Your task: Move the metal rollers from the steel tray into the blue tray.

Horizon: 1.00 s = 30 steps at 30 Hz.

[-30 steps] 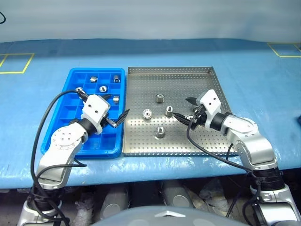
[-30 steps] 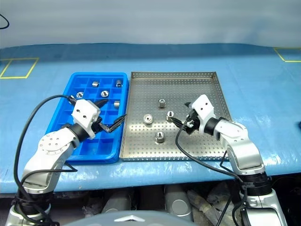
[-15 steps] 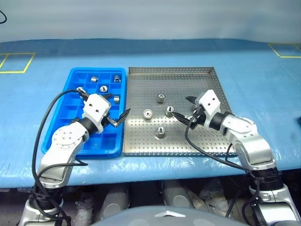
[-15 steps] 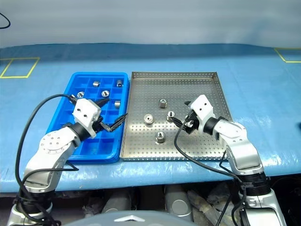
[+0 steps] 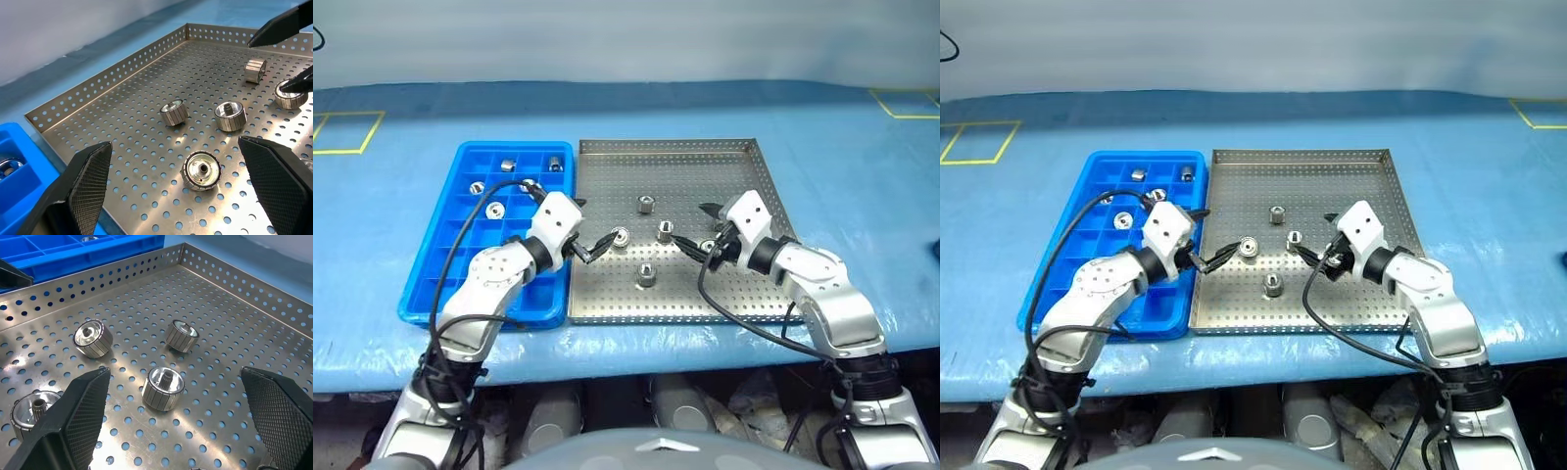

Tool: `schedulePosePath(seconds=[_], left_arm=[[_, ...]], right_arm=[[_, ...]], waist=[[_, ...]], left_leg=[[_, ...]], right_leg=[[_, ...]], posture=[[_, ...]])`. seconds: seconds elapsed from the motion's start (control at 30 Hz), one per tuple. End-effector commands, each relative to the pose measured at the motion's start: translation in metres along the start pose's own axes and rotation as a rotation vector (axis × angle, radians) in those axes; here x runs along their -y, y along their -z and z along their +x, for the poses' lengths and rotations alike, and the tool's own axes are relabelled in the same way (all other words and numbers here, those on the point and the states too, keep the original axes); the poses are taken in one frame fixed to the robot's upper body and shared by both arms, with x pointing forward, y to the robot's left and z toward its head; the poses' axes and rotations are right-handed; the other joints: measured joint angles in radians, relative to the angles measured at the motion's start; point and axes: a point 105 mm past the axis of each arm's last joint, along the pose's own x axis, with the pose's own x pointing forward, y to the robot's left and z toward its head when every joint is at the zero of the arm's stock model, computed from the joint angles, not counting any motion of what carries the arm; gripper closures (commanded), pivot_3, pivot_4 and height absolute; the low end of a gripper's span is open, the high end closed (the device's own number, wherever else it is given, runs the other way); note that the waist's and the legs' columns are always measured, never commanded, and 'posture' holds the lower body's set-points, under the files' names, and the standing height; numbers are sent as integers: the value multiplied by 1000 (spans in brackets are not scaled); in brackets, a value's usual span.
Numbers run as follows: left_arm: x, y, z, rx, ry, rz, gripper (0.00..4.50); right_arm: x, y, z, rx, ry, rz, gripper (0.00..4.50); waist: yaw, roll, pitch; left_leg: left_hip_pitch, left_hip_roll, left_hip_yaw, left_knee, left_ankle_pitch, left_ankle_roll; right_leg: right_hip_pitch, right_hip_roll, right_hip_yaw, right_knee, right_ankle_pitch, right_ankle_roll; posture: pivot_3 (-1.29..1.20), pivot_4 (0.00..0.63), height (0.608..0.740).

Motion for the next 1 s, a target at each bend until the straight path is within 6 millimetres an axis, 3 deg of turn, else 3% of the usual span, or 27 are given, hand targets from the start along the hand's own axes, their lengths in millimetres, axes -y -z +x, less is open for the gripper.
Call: schedulePosePath(seconds=[0.03,0.3,0.5,0.7,1.0], left_arm=[[-8,-2,11,-33,-60,19,0],[2,0,34,-77,-8,26,0],[6,3,39,-105,14,19,0],[9,21,48,-211,18,-1,0],[15,23,60,-254,46,-25,0]], right_arm=[[2,-13,-4,52,21,-37,34],[0,-15,-4,57,19,-39,34],[0,-14,-5,57,23,-39,34],[-2,-13,-4,58,21,-34,34],[-2,-14,-5,61,27,-34,34]], waist=[[-2,0,0],[-7,0,0],[-11,0,0],[-11,0,0],[-13,1,0]], left_leg=[[0,0,0,0,0,0],[0,0,0,0,0,0],[0,0,0,0,0,0],[0,0,0,1,0,0],[1,0,1,1,0,0]], right_leg=[[0,0,0,0,0,0],[0,0,1,0,0,0],[0,0,1,0,0,0],[0,0,1,1,0,1],[0,0,2,1,1,1]], posture=[[-196,150,740],[-202,150,740],[-206,150,740],[-208,150,740],[-218,150,740]])
